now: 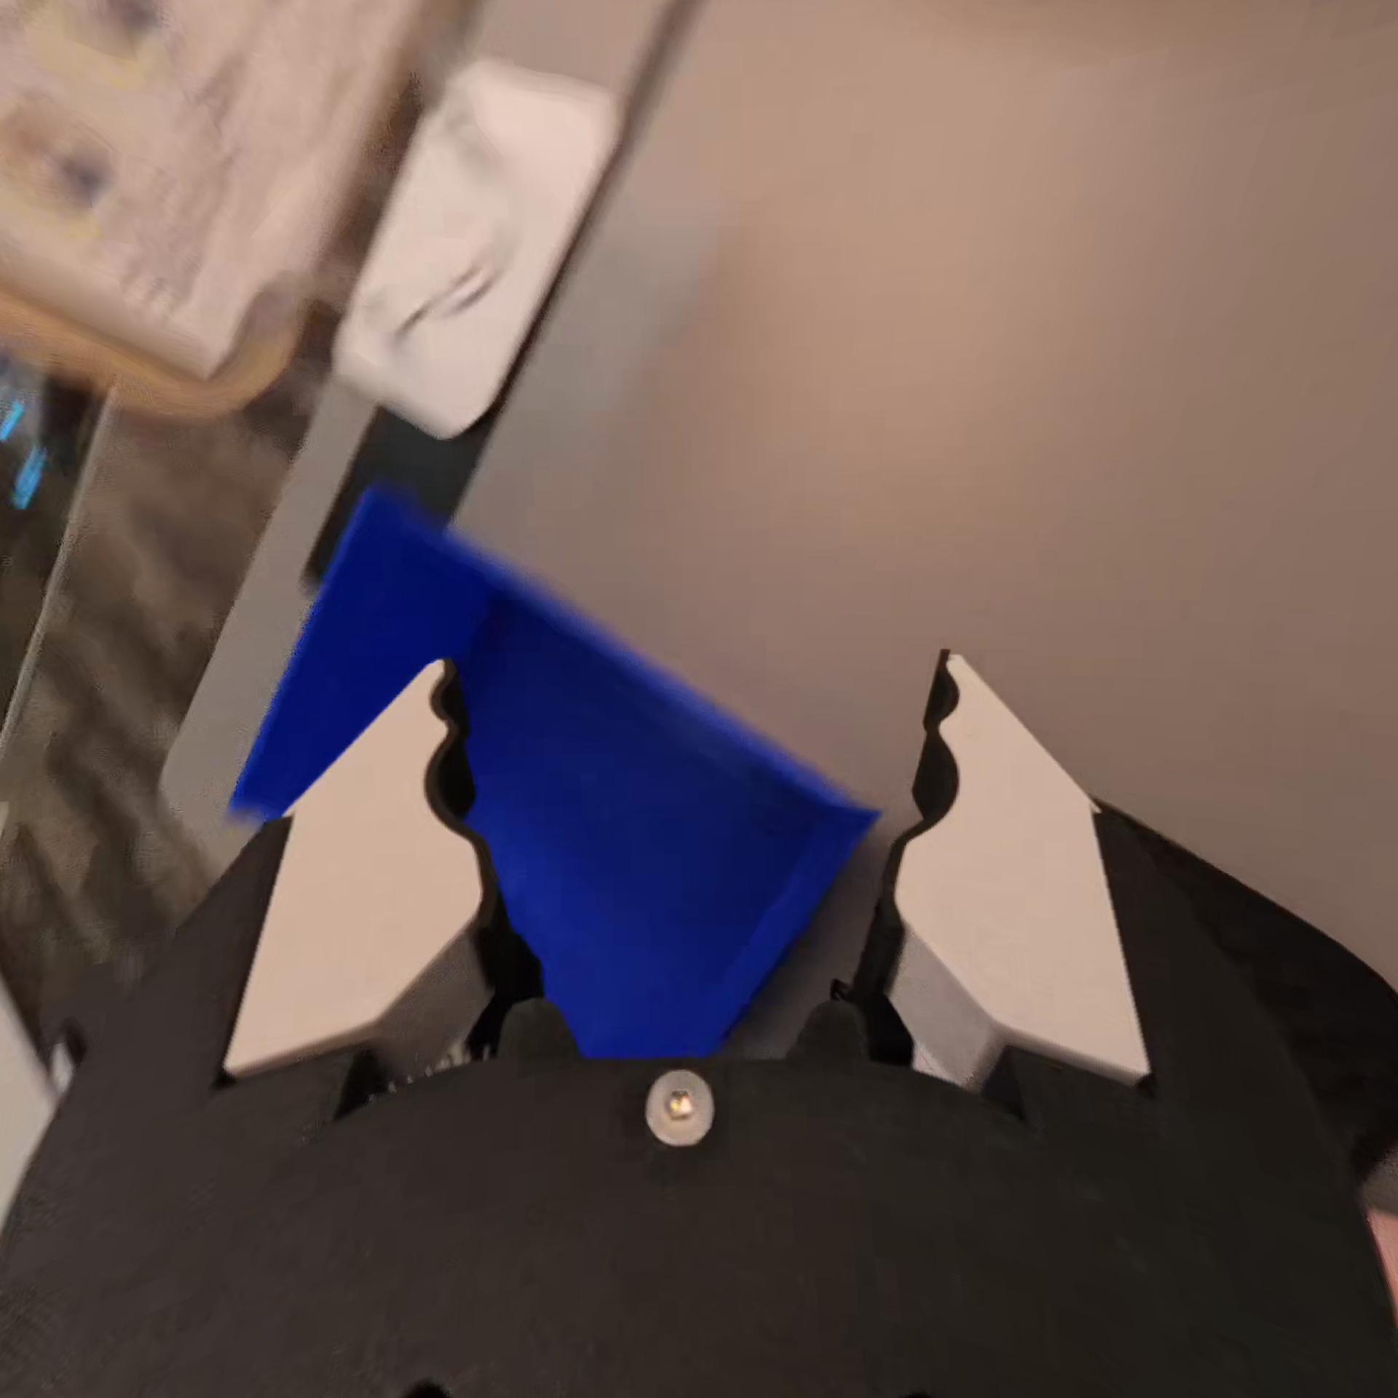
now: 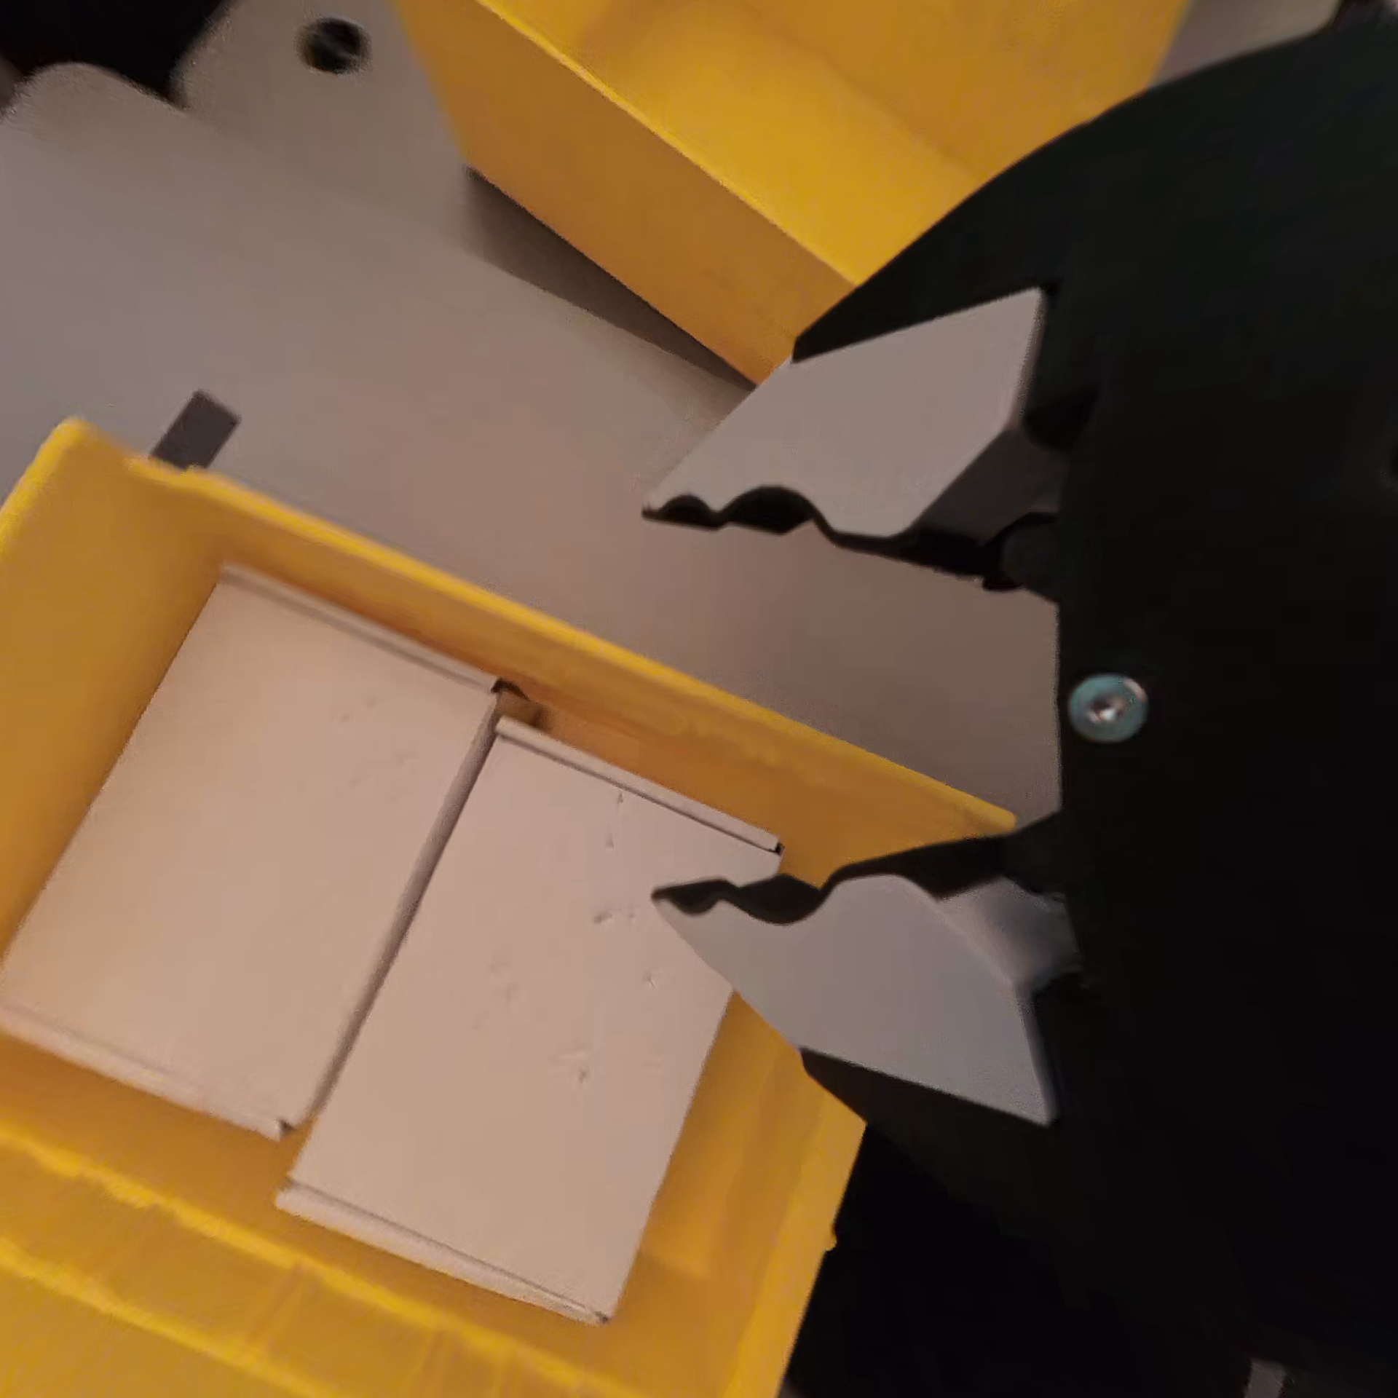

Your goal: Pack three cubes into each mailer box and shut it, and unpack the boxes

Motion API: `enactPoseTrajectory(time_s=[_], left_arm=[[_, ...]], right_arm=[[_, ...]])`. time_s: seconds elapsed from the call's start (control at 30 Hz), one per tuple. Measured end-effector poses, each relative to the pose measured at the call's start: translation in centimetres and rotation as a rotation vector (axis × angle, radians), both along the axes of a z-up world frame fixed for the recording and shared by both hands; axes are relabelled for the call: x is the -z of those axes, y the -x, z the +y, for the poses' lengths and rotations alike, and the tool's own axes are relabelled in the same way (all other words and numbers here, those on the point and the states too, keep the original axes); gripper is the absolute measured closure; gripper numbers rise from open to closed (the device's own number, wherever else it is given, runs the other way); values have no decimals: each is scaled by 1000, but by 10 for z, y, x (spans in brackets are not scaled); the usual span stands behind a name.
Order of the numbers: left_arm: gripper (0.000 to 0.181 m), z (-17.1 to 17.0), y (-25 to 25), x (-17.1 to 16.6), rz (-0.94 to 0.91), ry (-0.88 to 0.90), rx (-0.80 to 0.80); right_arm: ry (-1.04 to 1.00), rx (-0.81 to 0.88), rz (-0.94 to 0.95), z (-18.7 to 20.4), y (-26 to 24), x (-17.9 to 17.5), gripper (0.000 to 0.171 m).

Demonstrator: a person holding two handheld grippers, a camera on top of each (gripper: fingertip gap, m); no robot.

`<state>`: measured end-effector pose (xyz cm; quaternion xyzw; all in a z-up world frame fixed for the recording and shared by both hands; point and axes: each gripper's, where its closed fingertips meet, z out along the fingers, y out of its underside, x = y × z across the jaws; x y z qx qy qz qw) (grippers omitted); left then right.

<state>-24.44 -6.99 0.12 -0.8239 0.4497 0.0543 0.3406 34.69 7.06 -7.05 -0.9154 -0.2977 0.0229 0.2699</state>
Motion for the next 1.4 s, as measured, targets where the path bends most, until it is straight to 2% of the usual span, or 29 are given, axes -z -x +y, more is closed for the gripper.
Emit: enactPoseTrajectory(time_s=[0.03,0.13,0.2,0.27,0.37,0.6,0.63,0.7,0.73,0.77,0.8,0.93,1.0,1.1,1.27,1.4], left_arm=[[62,9,32,-6,2,-28,-139],[60,11,115,2,-22,12,-442],[65,10,153,14,-71,55,-552],[70,9,187,30,-112,95,-653],[75,3,227,60,-136,197,-799],[80,7,249,96,-271,296,-850],[88,6,251,100,-282,312,-858],[119,3,252,109,-296,358,-851],[138,2,249,113,-306,389,-839],[169,0,244,118,-329,426,-818],[172,-1,241,122,-339,454,-805],[174,0,240,126,-277,473,-810],[174,1,233,127,-233,481,-789],[168,9,213,127,-184,494,-733],[153,22,161,128,-121,541,-625],[142,28,135,131,27,549,-606]], right_arm=[[20,62,43,-1,-7,4,93],[127,160,128,-11,-10,24,123],[186,208,73,-16,-16,40,144],[238,188,80,-23,-6,51,164],[227,263,38,-21,-7,52,165],[296,264,106,-40,32,53,164],[287,267,84,-42,37,53,164],[278,276,42,-47,48,54,163],[278,284,41,-49,55,54,163],[290,290,49,-53,65,56,163],[310,289,45,-58,74,60,162],[296,302,-89,-66,98,69,158],[295,304,-78,-69,115,69,157],[303,289,-17,-71,144,69,156],[282,251,-69,-71,168,69,155],[293,211,-45,-72,189,69,155]])
